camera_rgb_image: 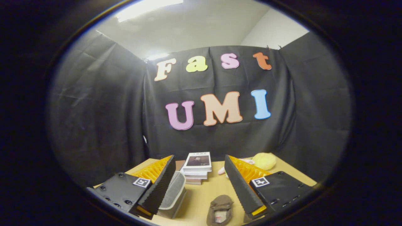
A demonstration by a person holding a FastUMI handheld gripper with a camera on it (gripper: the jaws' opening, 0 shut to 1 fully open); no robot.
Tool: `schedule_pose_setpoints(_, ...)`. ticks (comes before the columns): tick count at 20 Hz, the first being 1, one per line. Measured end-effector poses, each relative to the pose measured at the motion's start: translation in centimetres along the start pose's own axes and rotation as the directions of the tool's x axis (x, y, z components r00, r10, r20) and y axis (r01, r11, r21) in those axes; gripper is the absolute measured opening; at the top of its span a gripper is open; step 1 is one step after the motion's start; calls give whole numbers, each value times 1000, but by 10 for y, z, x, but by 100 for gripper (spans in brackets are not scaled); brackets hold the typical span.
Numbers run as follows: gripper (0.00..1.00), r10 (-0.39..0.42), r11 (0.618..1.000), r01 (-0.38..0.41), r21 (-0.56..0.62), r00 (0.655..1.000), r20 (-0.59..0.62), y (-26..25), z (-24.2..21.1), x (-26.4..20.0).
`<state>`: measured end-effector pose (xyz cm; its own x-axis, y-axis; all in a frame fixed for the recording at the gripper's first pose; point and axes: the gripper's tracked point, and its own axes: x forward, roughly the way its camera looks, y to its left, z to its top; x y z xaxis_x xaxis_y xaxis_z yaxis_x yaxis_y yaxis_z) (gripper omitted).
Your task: Open the storage box then place both shoes into the box .Put the left shoe in first, then the right shoe, with the right side of both shoes facing outward in a uniform manner.
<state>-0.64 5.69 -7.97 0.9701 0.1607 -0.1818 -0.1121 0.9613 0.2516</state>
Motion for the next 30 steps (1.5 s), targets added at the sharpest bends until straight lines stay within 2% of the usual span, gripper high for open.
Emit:
schedule_pose_setpoints(3,100,63,988,-50,148,994,-87,18,-34,3)
schedule_pose_setpoints(8,100,92,919,5,394,970,-225,24,-85,13)
schedule_pose_setpoints(13,100,153,772,99,628,930,-335,28,-130,25)
schedule_pose_setpoints(19,99,266,640,175,748,863,-430,47,-189,33)
schedule_pose_setpoints(21,99,313,580,203,789,838,-446,55,-206,30)
schedule_pose_setpoints(24,99,368,467,211,859,837,-405,66,-209,27)
schedule_pose_setpoints(30,98,436,378,247,892,803,-407,74,-229,21)
